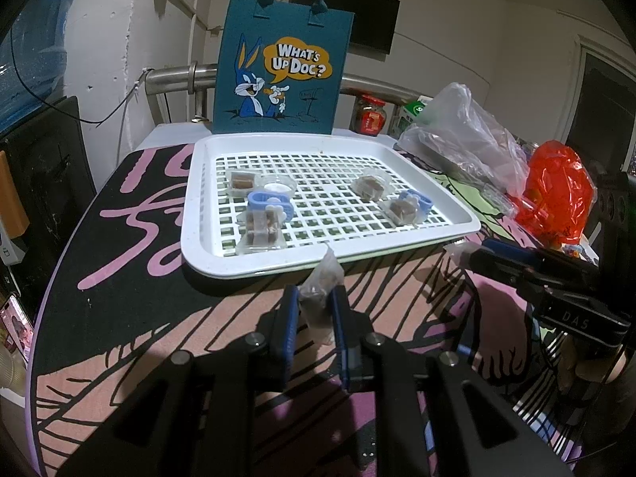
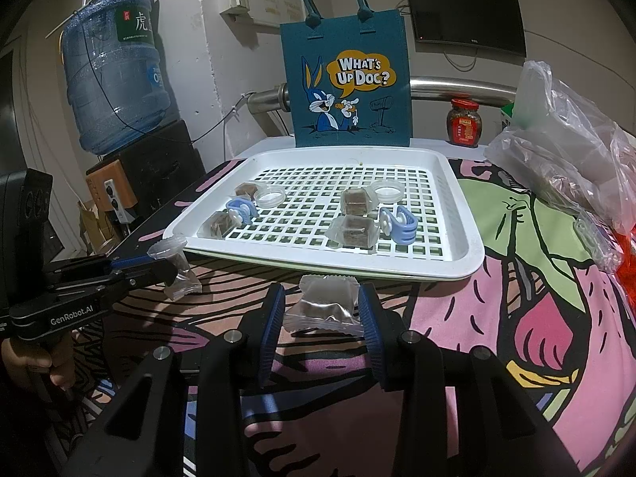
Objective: Organize objects
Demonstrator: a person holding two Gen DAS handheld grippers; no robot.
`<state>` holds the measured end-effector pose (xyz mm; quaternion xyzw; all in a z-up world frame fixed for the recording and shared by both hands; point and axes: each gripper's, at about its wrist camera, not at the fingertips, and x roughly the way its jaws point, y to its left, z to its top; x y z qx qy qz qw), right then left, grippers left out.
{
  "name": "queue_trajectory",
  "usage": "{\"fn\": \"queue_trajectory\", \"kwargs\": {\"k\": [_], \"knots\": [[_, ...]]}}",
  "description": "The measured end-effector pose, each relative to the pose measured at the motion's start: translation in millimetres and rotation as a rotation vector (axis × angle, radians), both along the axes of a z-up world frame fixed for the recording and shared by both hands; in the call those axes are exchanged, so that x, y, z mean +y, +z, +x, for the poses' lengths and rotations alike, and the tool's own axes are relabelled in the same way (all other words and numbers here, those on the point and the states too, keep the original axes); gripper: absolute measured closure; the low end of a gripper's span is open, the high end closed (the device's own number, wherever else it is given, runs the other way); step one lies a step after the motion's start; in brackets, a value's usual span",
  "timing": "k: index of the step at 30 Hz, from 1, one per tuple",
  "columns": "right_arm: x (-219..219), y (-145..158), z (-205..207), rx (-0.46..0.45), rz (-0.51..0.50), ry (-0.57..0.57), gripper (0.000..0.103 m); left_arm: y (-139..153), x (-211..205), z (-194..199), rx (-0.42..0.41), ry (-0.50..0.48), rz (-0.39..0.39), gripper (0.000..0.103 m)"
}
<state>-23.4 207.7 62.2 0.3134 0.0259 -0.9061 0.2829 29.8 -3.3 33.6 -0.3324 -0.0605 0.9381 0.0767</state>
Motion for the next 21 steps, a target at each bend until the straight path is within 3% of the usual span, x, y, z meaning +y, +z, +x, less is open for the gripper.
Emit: {"fn": "queue_trajectory", "kwargs": {"k": [21], "knots": [[0.3,-0.1,0.2,-0.002,-0.002,0.002,0.065,-2.2,0.6,-1.7,-0.009,-0.006,-0.001,0.086]]}}
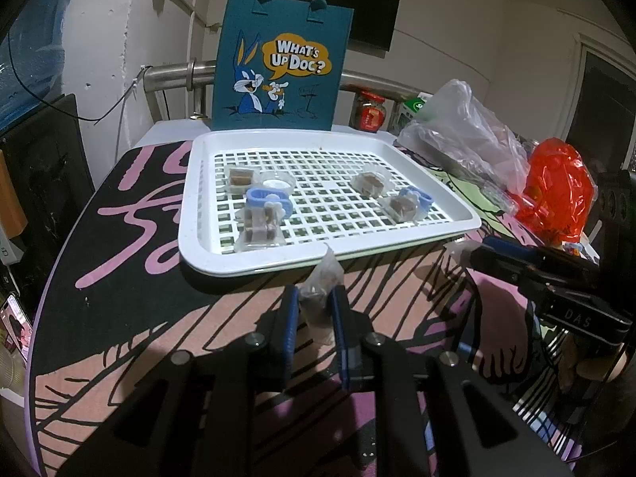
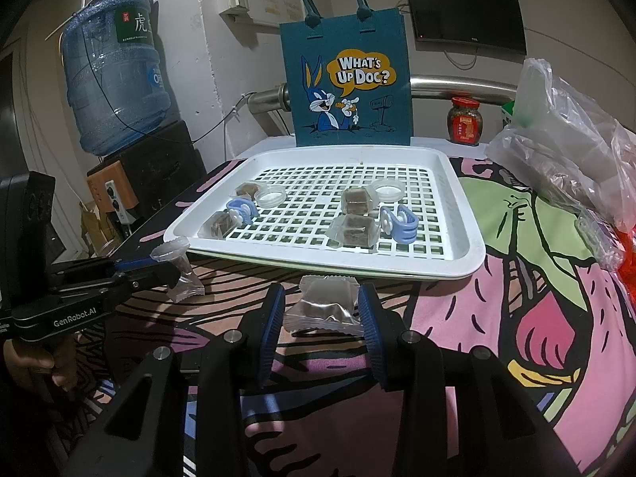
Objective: Organize objects
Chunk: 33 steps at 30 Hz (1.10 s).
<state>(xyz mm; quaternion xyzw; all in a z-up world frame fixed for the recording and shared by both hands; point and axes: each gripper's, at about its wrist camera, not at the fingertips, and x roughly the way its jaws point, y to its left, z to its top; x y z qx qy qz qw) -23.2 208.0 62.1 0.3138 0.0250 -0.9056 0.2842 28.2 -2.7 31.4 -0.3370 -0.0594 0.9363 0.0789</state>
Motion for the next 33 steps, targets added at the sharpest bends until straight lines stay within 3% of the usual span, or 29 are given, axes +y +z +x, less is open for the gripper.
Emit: {"fn": "queue_trajectory", "kwargs": {"k": [33], "knots": [[0.5,0.1,0.2,-0.003,-0.009,0.0,0.065,0.8,0.7,-0.9,-0.003,0.0,0.0,0.086]]}}
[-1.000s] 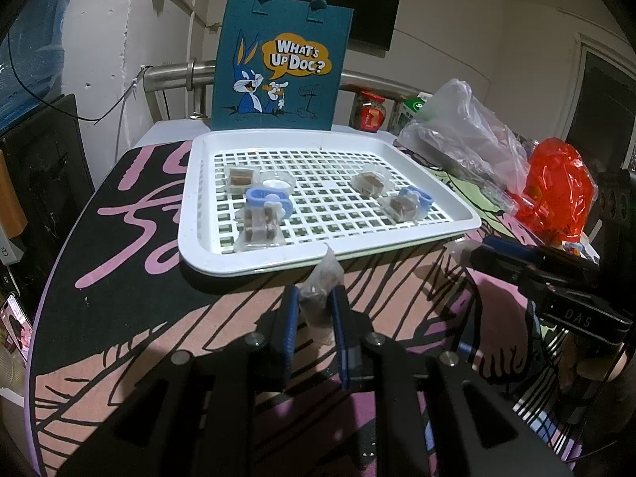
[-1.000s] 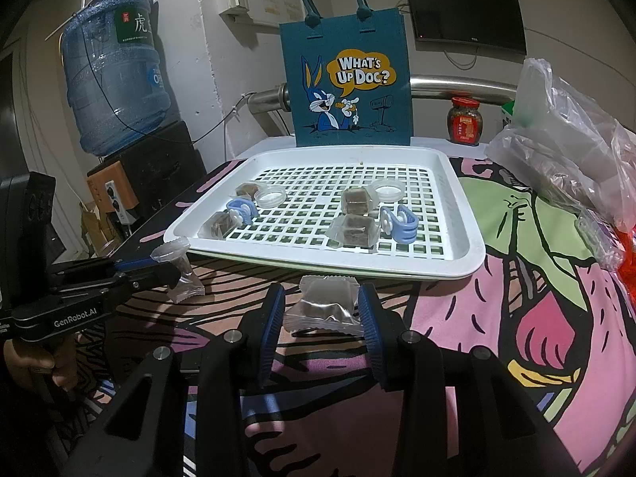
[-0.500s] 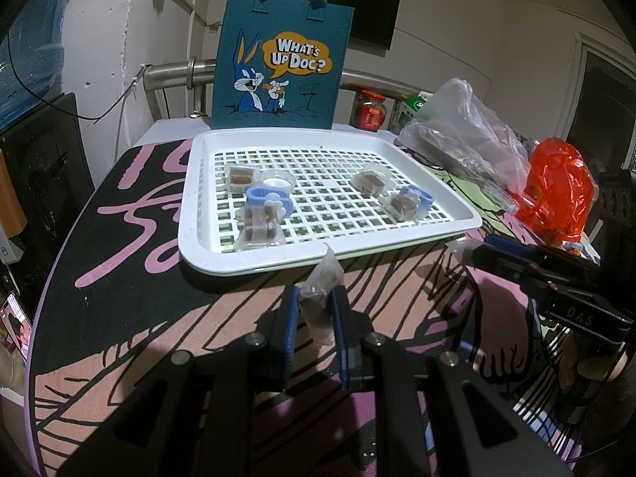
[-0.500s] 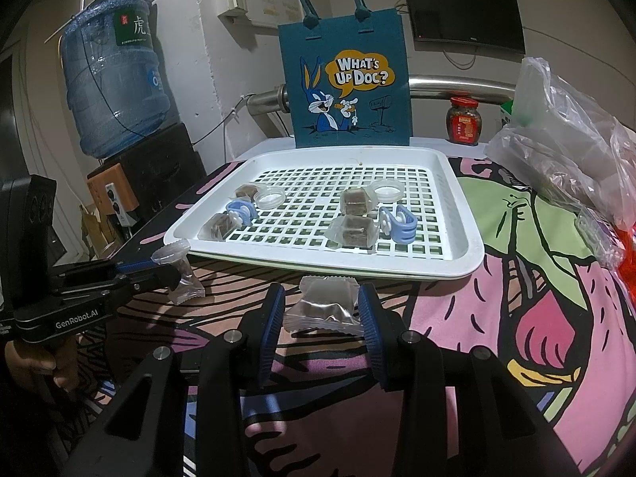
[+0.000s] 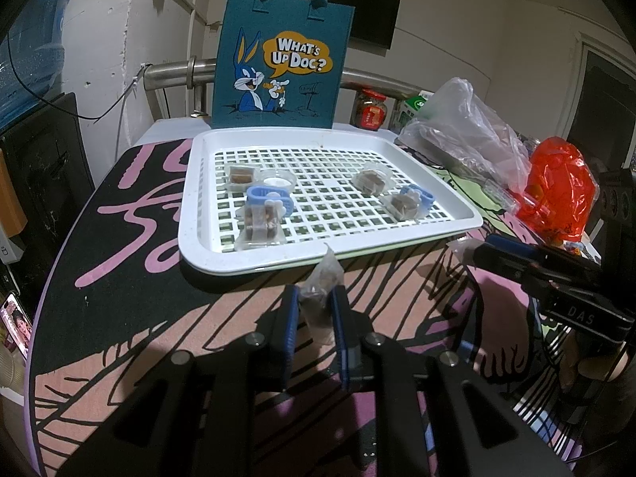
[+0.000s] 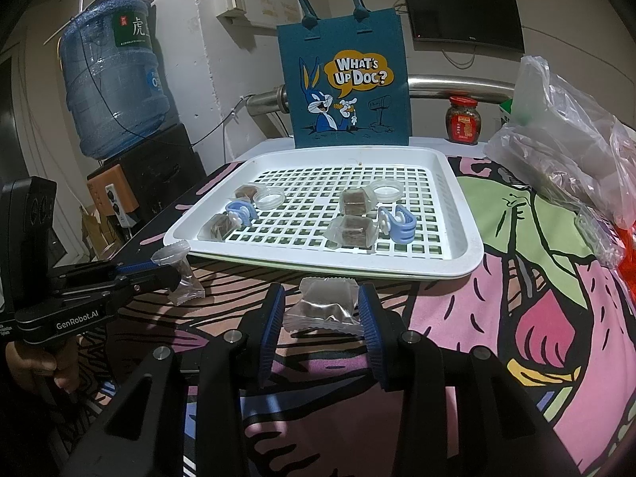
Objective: Organize objects
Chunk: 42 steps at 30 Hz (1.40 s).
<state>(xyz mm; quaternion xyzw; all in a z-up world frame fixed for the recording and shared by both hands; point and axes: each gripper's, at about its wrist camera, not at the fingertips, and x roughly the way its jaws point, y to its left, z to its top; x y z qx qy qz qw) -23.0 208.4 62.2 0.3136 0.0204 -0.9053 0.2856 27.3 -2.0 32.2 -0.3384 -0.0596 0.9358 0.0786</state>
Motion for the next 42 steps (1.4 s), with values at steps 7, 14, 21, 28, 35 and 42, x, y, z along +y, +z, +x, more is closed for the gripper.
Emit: {"fn": "queue_trajectory", "kwargs": {"k": [7,14,21,28,35,42], "knots": [[1.3,-0.3,-1.3,-0.009,-0.009,-0.003,0.065,-4.8,-2.2,-1.4,-0.016,0.002,0.001,0.086],[4.4,-1.7,-4.7,-0.03,-0.028,-0.009,0.065,-5.6,-2.2,-3.4,-0.034,0.002,-0.001,0.086],[12.0,12.0,-7.5,-0.023,-0.059,-0.003,0.065,12.6,-19.4,-6.2,-0.025,0.017,0.023,0.086],[35.4,60.9,-26.6,0.056,-0.131,-0.039,0.065,48.8,-47.9,-20.9,0.043,0.071,0.012,0.086],[40.0,86.7,-49.3,0.084,-0.173,-0.041,0.065,71.9,-57.1,-38.8,0.088,0.081,0.014,0.086],[27.8,90.9,-83.0,0.042,-0.203,-0.017,0.065,66.0,-55.8,-74.8,0.05,0.066,0.047,0.086]]}}
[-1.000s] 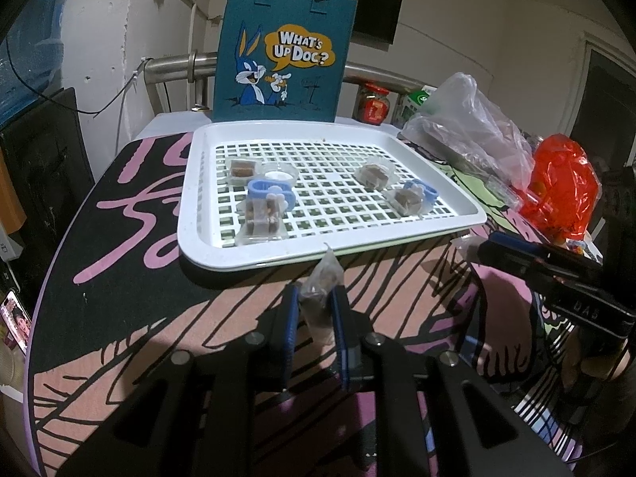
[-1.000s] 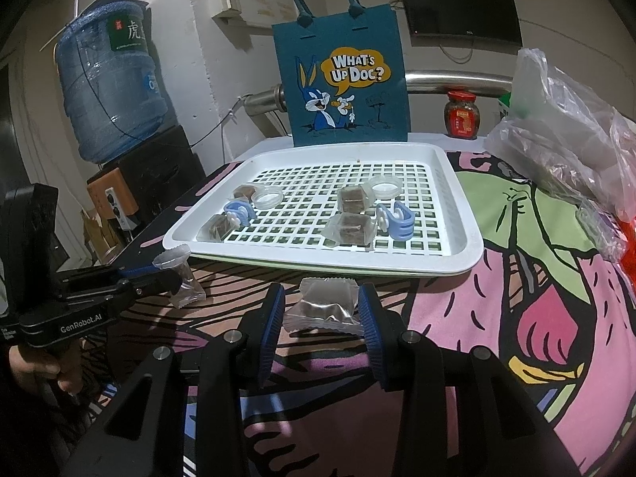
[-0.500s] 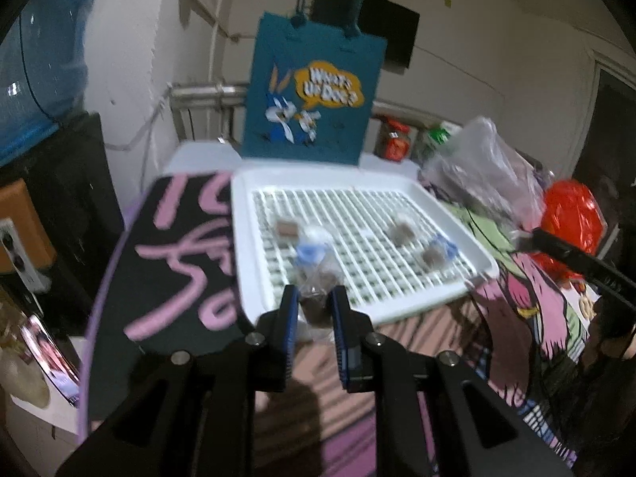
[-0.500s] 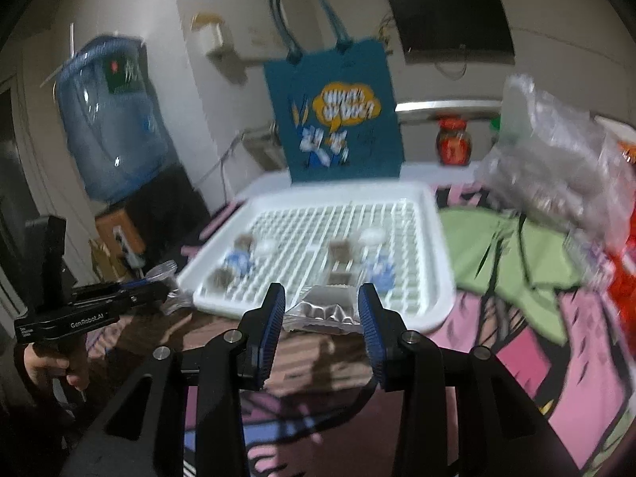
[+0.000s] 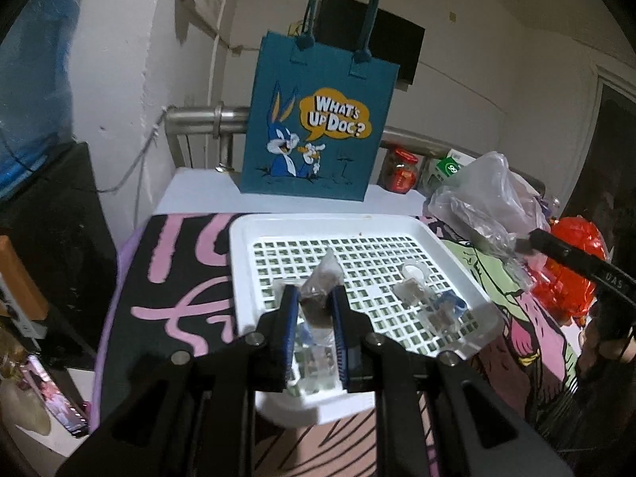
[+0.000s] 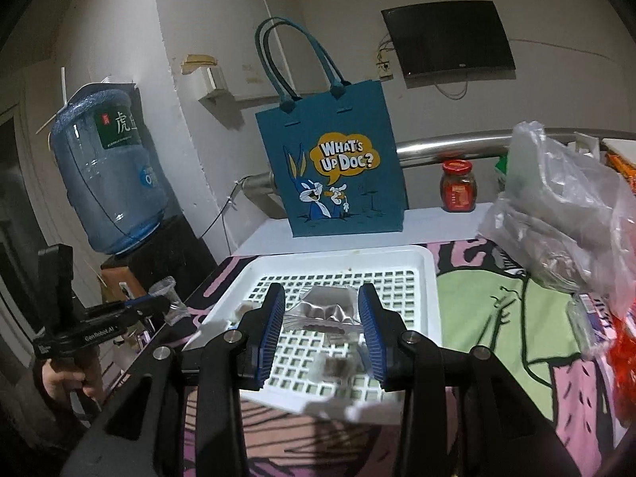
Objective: Organize objects
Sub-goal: 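Lower the granule bag onto the tray with the left tool while the right tool lowers the clear cube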
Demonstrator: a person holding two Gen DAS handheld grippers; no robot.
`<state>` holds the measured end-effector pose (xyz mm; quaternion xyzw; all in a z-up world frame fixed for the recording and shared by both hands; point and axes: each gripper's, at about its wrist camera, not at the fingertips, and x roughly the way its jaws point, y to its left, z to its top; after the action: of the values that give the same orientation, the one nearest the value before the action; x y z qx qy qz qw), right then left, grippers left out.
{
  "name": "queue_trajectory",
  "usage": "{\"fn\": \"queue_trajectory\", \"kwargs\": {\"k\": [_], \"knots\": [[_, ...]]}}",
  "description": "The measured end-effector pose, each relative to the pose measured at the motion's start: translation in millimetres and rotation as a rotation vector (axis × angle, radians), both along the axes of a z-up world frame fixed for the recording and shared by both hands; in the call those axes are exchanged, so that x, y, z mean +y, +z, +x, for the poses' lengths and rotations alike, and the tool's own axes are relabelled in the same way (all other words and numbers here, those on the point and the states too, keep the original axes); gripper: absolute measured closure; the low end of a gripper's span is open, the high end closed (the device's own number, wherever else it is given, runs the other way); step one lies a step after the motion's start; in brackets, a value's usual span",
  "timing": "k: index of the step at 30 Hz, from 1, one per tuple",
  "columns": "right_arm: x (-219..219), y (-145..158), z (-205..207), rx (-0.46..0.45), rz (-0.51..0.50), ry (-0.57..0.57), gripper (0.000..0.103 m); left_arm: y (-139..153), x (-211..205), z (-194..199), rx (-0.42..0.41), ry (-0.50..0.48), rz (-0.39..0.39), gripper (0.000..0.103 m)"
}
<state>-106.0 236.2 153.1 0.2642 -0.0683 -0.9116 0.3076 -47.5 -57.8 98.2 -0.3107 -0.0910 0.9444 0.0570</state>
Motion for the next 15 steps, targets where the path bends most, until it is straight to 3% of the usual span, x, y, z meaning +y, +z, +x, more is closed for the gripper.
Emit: {"fn": "queue_trajectory", "kwargs": {"k": [4,9,15], "knots": [[-15.3,-12.9,-25.5,-0.058,0.014,0.017,0.065,-17.5,1.6,-24.6,-0.066,-0.007,0.035,0.086],[-43.0,-47.1,-45.4,-0.131,0.1,0.04,0.065,-44.8,8.2,-45.7,-0.139,-0.009,0.05,0.086],[-63.2,-84.9,-59.3,-0.16,0.231,0.006,0.065,-55.8,11.3,-52.8,-0.137,-0.003,0.031,0.085]]}}
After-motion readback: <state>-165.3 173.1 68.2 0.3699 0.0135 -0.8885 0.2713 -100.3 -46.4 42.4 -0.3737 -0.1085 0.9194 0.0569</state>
